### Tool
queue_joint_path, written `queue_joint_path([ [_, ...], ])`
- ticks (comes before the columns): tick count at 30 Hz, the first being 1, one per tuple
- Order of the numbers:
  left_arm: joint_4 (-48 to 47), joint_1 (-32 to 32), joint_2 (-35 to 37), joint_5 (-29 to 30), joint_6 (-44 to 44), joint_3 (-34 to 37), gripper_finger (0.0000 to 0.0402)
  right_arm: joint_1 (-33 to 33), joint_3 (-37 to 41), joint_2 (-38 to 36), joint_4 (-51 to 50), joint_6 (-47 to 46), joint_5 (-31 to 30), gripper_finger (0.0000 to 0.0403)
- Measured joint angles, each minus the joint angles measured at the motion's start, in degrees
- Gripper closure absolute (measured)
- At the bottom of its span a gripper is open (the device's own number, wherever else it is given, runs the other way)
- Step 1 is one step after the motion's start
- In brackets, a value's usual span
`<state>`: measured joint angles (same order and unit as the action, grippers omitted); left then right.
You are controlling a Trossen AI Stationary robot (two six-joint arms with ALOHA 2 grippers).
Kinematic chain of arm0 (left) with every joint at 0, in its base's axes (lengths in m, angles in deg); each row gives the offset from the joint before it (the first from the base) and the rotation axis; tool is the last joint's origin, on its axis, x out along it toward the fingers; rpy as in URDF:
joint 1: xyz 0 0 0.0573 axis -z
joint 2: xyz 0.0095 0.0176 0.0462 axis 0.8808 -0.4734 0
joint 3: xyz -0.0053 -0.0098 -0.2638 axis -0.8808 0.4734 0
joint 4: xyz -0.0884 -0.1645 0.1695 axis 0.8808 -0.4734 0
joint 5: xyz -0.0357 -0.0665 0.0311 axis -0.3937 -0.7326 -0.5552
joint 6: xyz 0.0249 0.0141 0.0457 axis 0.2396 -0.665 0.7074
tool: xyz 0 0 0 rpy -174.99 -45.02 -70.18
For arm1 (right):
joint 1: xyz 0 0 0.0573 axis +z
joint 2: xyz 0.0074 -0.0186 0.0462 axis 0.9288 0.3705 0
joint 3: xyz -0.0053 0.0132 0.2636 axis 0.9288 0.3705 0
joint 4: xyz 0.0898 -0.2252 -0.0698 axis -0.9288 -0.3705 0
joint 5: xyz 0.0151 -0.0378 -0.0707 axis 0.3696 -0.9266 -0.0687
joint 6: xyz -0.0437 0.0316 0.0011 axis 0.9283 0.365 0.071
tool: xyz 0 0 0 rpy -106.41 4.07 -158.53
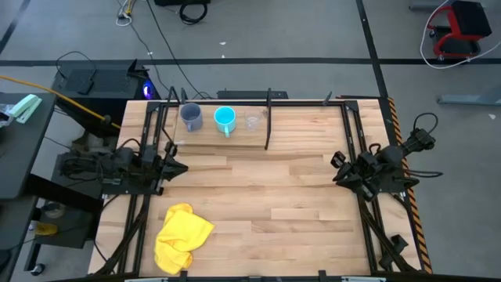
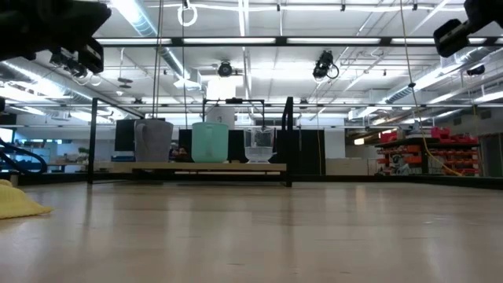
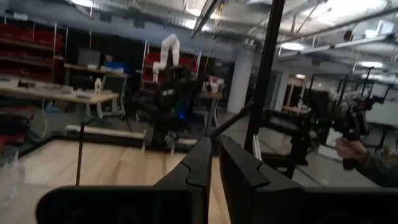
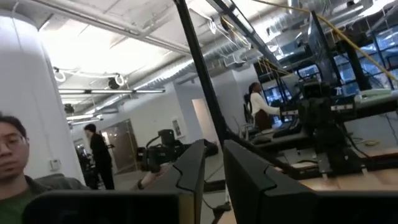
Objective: Stack small to large cups/mugs on shelf
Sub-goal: Return to Home Position
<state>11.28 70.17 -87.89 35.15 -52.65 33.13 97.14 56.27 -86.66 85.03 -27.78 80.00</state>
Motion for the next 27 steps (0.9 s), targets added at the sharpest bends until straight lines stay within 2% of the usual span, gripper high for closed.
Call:
queue_joint_path([
  [8, -5.9, 0.0, 0.0, 0.0, -0.1, 0.0, 0.0368, 0.0, 0.0, 0.0, -7.7, 2.2, 0.0, 0.0337],
  [12, -12.8, 0.0, 0.0, 0.0, 2.8, 0.0, 0.0373, 0.0, 0.0, 0.0, -13.5, 5.3, -0.6, 0.0337],
  [15, -17.3, 0.0, 0.0, 0.0, 3.8, -0.1, 0.0374, 0.0, 0.0, 0.1, -16.3, 6.1, -5.6, 0.0337],
  [19, -17.9, 0.0, -0.7, -0.1, 4.1, -0.2, 0.0367, -0.2, 0.0, 0.1, -18.0, 7.7, -13.5, 0.0337],
  [27, -18.0, 0.0, -1.5, -0.1, 8.6, -0.2, 0.0363, -3.4, 0.0, 0.1, -17.7, 16.6, -15.3, 0.0337],
])
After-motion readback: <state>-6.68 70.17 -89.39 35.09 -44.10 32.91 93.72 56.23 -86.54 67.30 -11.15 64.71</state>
